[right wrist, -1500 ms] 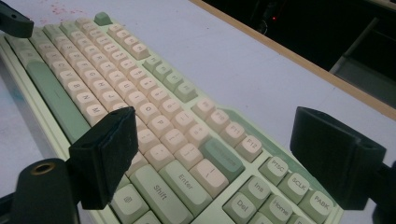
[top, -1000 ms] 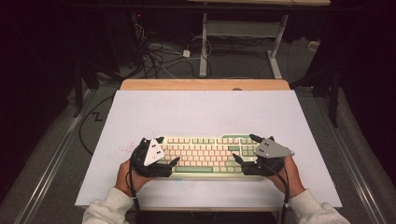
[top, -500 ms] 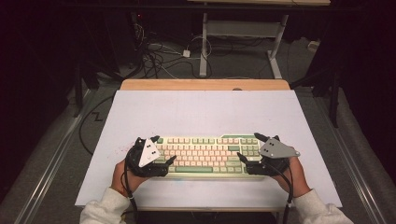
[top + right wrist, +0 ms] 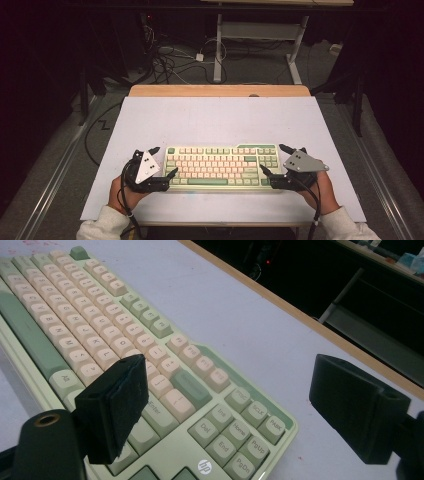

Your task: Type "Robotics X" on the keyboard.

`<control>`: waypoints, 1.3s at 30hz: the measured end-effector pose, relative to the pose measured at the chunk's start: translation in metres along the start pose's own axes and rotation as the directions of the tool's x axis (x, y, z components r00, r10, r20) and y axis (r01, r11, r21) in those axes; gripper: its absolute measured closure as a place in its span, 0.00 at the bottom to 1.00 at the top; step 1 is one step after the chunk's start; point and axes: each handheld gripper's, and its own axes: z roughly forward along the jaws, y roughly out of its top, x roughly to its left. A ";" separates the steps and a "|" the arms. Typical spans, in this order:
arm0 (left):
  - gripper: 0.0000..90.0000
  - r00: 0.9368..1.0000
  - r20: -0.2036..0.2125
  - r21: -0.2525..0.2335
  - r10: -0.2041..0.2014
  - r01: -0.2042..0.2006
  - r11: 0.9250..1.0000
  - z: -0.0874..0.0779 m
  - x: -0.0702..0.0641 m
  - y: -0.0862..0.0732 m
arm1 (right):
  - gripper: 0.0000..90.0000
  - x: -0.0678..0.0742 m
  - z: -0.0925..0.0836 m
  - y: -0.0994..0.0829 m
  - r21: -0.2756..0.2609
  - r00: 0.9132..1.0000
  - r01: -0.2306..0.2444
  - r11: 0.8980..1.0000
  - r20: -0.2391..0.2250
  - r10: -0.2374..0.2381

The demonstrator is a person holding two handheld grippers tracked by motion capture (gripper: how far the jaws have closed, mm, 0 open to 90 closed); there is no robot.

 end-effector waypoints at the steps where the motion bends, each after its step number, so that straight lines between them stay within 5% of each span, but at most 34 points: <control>1: 0.17 1.000 -0.001 0.003 0.003 -0.003 1.000 0.000 0.000 -0.001 | 0.18 -0.001 -0.001 -0.001 -0.002 1.000 -0.001 1.000 0.001 0.001; 13: 0.17 0.999 -0.032 0.003 -0.009 0.009 1.000 -0.011 0.002 -0.014 | 0.18 -0.005 -0.012 -0.013 -0.006 1.000 -0.002 1.000 0.022 0.002; 39: 0.17 0.999 -0.030 0.025 -0.035 0.035 0.999 -0.020 0.003 -0.049 | 0.18 -0.017 -0.026 -0.048 0.002 0.996 -0.045 0.999 0.080 0.045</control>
